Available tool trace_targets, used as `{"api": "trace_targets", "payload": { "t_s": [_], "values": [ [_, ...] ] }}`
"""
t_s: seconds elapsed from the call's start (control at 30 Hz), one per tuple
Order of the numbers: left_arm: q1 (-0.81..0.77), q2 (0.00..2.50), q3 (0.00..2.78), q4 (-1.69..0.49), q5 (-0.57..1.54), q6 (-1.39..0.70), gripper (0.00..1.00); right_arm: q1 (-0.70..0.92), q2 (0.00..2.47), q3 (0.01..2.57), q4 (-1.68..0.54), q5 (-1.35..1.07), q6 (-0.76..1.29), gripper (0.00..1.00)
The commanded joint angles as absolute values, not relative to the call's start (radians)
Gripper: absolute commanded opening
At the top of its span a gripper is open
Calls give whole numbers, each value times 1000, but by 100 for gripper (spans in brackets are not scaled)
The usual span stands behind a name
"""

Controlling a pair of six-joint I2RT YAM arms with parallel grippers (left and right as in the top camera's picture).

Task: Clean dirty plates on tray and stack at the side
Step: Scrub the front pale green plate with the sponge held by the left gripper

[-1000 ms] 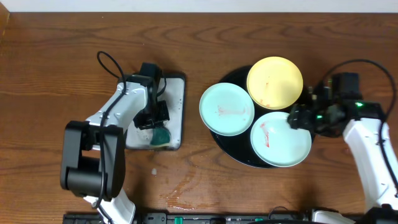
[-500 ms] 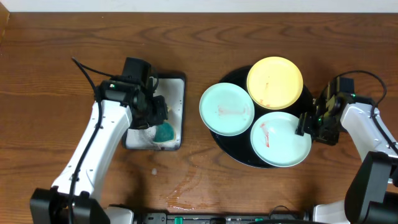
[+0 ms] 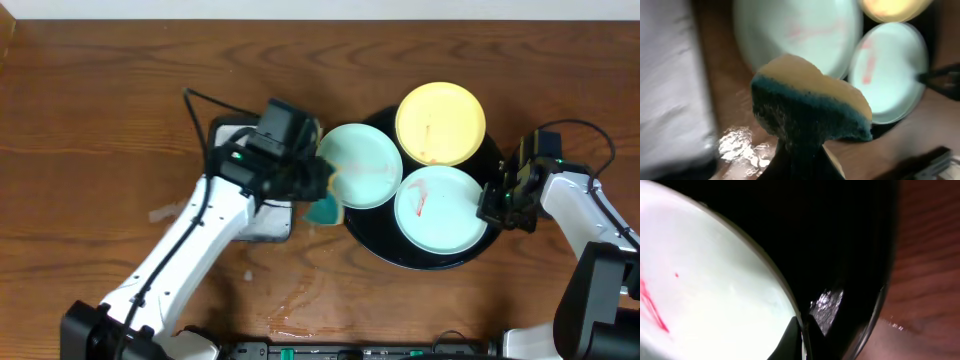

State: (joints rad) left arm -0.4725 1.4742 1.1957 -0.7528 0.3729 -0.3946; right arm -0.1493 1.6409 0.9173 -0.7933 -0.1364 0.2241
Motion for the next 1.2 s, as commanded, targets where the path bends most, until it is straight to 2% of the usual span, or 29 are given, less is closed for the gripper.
{"api": "trace_targets", "payload": {
  "t_s": [0.0, 0.27, 0.57, 0.73, 1.03, 1.1, 1.17],
  "values": [
    [-561, 1480, 1221, -655, 412, -480, 7, -142, 1632, 917, -775, -23, 281, 1],
    [-749, 1636, 1221, -329, 412, -631, 7, -119, 1632, 917, -815, -34, 272, 1],
    [-791, 1930, 1346, -175, 516, -664, 7, -47, 1632, 917, -824, -35, 273, 1],
    [-791, 2087, 1473, -170, 582, -665, 7, -35, 1632, 917, -826, -35, 273, 1],
    [-812, 2232, 1480, -204, 616, -674, 7, -31, 1632, 917, -827, -35, 273, 1],
    [-815, 2239, 1480, -302, 545, -670, 7, -31, 1632, 917, -827, -35, 273, 1],
    [-814, 2239, 1480, -418, 377, -645, 8, -31, 1632, 917, -828, -35, 273, 1]
  ]
}}
